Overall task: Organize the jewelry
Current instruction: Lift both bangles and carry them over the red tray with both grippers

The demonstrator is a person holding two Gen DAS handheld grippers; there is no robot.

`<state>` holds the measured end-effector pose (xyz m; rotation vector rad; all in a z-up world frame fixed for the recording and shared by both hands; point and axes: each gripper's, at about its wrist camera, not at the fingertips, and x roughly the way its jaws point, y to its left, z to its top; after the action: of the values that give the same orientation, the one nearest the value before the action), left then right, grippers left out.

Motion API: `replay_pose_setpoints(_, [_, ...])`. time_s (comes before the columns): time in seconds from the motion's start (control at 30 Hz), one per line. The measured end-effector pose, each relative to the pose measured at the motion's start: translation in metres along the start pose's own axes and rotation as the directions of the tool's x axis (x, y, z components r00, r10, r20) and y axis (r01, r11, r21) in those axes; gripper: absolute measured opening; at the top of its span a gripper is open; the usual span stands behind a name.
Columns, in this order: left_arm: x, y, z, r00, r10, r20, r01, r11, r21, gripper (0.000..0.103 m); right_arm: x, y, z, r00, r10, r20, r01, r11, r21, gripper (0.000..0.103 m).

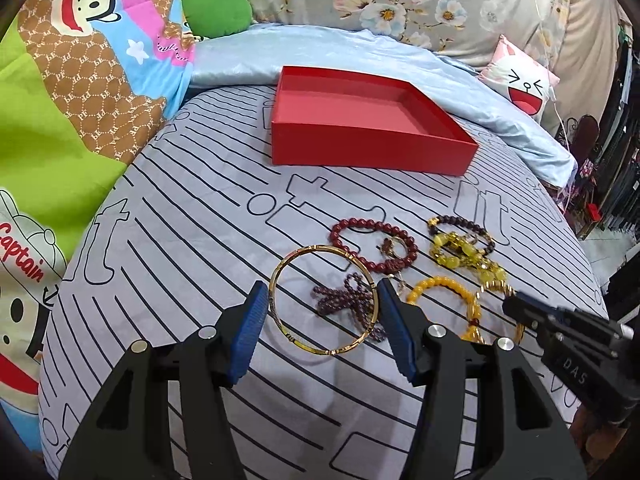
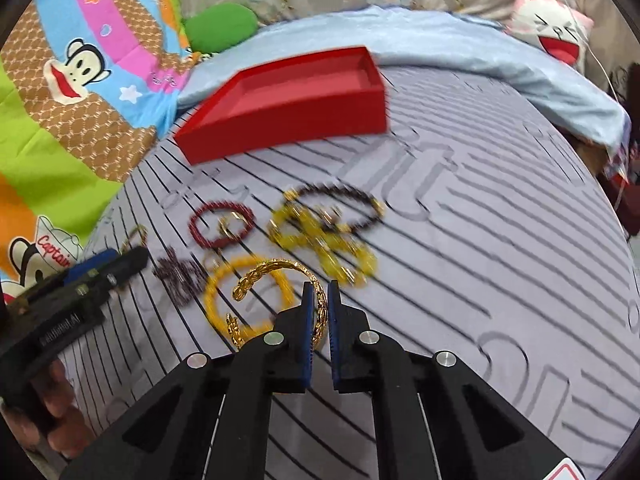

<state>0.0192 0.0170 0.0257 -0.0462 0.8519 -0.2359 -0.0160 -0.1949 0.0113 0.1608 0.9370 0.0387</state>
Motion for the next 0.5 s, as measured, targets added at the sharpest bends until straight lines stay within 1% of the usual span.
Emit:
replay_pose_setpoints(0.1, [-0.002, -0.005, -0.004, 1.0, -0.007, -0.005, 0.007, 1.0, 0.013, 0.054, 0.001, -0.005, -0.013, 0.999, 0.013, -0.045, -0.013, 1.0, 0.01, 0.007])
replay_pose_setpoints(0.13, [-0.002, -0.007, -0.005, 1.0, -0.01, -0.007, 0.01, 1.0, 0.017, 0.054, -0.001, -0.005, -0.015, 0.999, 0.012, -0.037, -0.012, 1.0, 0.009, 0.008])
replay_pose_setpoints(0.17, [-0.002, -0.009, -0.006, 1.0, -0.012, -0.007, 0.012, 1.0, 0.022, 0.054, -0.003, -0.003, -0.016, 0.999, 0.004, -0.032, -0.004, 1.0, 0.002, 0.017])
replay_pose_setpoints(0.2, [-0.004, -0.012, -0.007, 1.0, -0.013, -0.005, 0.013, 0.999, 0.029, 0.054, -0.006, -0.001, -0.017, 1.0, -0.003, -0.02, 0.003, 1.0, -0.009, 0.036])
replay_pose_setpoints(0.23, [-0.005, -0.013, -0.007, 1.0, -0.013, -0.002, 0.013, 0.999, 0.034, 0.054, -0.01, 0.001, -0.017, 1.0, -0.003, -0.003, 0.003, 1.0, -0.015, 0.047])
replay_pose_setpoints(0.27, [-0.006, -0.014, -0.007, 1.0, -0.014, 0.0, 0.014, 0.999, 0.037, 0.054, -0.016, 0.004, -0.018, 1.0, -0.001, 0.019, 0.001, 1.0, -0.022, 0.062])
replay_pose_setpoints(0.3, [-0.008, -0.015, -0.007, 1.0, -0.013, 0.003, 0.013, 0.999, 0.038, 0.054, -0.021, 0.008, -0.018, 0.999, 0.003, 0.045, -0.001, 0.999, -0.039, 0.067])
replay_pose_setpoints(0.37, [-0.009, -0.014, -0.007, 1.0, -0.011, 0.004, 0.011, 0.999, 0.037, 0.054, -0.025, 0.015, -0.018, 0.998, 0.005, 0.058, -0.001, 0.997, -0.08, 0.069])
replay_pose_setpoints(0.5, [-0.008, -0.013, -0.008, 1.0, -0.007, 0.002, 0.006, 0.999, 0.032, 0.054, -0.017, 0.028, -0.022, 1.0, 0.001, 0.031, 0.004, 0.99, -0.144, 0.07])
